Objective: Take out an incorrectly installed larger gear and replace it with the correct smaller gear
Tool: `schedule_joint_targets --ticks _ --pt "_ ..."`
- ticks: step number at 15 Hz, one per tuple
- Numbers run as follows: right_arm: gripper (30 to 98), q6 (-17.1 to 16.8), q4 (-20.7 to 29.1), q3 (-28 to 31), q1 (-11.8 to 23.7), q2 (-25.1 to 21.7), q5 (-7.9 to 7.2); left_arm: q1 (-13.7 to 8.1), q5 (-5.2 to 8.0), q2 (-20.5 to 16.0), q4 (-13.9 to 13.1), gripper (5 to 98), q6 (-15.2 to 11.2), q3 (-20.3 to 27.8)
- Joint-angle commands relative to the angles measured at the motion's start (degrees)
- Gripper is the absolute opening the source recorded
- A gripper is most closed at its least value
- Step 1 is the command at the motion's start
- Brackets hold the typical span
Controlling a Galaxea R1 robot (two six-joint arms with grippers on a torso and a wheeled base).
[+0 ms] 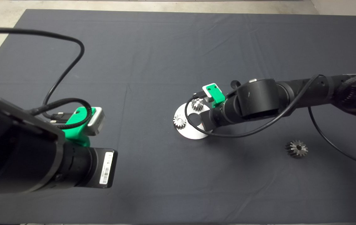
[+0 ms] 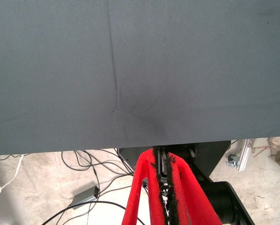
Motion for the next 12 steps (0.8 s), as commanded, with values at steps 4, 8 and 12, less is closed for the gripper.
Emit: schedule_joint_targets --ticks 4,8,12 --pt "35.4 0.82 -1.98 2.51 1.24 0.68 -4.29 -0.97 4.13 -0.3 0.84 5.3 -0.37 0.63" --pt "35.4 0.82 -1.98 0.62 1.41 -0.43 -4.37 -0.89 4.13 -0.22 0.99 5.3 -0.46 0.54" --pt "35.1 0.9 -2.59 3.05 1.41 -1.43 -4.37 -0.84 4.13 -0.22 1.89 5.3 -0.46 0.45"
